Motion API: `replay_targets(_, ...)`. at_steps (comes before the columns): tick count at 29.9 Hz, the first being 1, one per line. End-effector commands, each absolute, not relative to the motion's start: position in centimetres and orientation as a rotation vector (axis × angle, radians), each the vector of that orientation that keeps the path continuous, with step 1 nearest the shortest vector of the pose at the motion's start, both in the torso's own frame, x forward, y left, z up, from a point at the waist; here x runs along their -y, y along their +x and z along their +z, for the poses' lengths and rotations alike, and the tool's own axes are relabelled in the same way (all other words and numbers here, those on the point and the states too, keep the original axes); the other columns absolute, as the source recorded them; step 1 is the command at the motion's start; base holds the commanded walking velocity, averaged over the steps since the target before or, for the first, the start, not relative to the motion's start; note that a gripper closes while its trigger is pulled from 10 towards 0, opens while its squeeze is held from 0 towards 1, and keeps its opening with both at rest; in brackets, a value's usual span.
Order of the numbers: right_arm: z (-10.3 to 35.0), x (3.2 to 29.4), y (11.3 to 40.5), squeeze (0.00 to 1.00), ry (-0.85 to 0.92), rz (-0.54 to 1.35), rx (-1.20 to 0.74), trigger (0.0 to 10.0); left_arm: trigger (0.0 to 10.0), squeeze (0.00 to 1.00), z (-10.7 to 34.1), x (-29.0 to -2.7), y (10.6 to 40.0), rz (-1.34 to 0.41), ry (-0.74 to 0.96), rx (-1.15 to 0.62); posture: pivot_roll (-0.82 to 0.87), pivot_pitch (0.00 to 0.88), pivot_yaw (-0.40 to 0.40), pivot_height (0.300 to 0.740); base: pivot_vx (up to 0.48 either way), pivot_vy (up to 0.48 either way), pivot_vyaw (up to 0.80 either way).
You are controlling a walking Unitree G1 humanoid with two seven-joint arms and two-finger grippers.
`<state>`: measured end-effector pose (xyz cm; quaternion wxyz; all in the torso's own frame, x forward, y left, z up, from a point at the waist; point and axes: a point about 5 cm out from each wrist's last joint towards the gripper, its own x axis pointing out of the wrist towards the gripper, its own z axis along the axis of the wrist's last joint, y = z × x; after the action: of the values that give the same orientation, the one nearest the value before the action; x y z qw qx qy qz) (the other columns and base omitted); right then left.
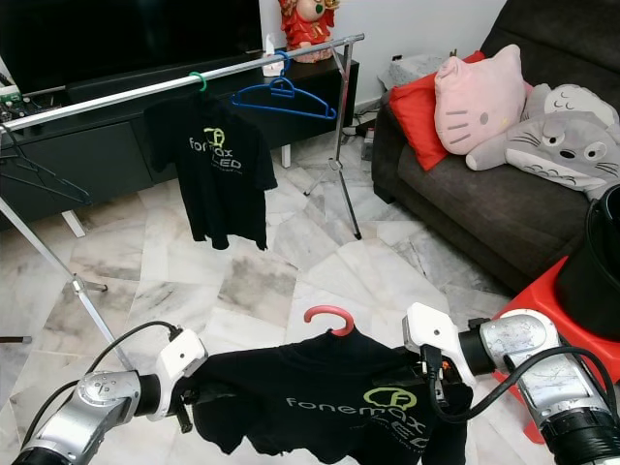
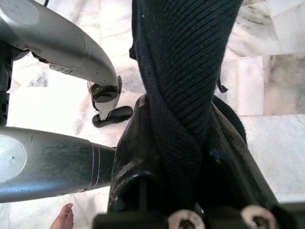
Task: Hang hanger
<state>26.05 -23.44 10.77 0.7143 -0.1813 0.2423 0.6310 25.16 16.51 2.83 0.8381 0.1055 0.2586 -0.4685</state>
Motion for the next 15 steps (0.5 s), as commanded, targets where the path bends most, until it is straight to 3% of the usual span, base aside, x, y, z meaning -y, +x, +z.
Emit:
replay_targets(1,11.6,23.2,26.5,0.00,-0.407,1.399,-0.491,10.0,0.0,0.00,2.7,-17.0,25.2,-0.984,0.254,-0.564,-0.05,0.000,-0.020,0.740,0.000,0.000,0.00)
replay_targets(9,11.0,23.4,26.6,0.00,-0.435,1.374,-0.513,10.0,0.0,0.00,2.9,-17.5,25.4,-0.939,0.246,-0.544,-0.05,0.000,-0.020,0.740,0.000,0.000,0.00)
replay_targets(15,10.1,24.3,27.4,0.00,-0.493,1.221,-0.524,10.0,0.0,0.00,3.1,-18.5,26.1,-0.823,0.224,-0.504,-0.05,0.000,-0.019,0.740,0.000,0.000,0.00)
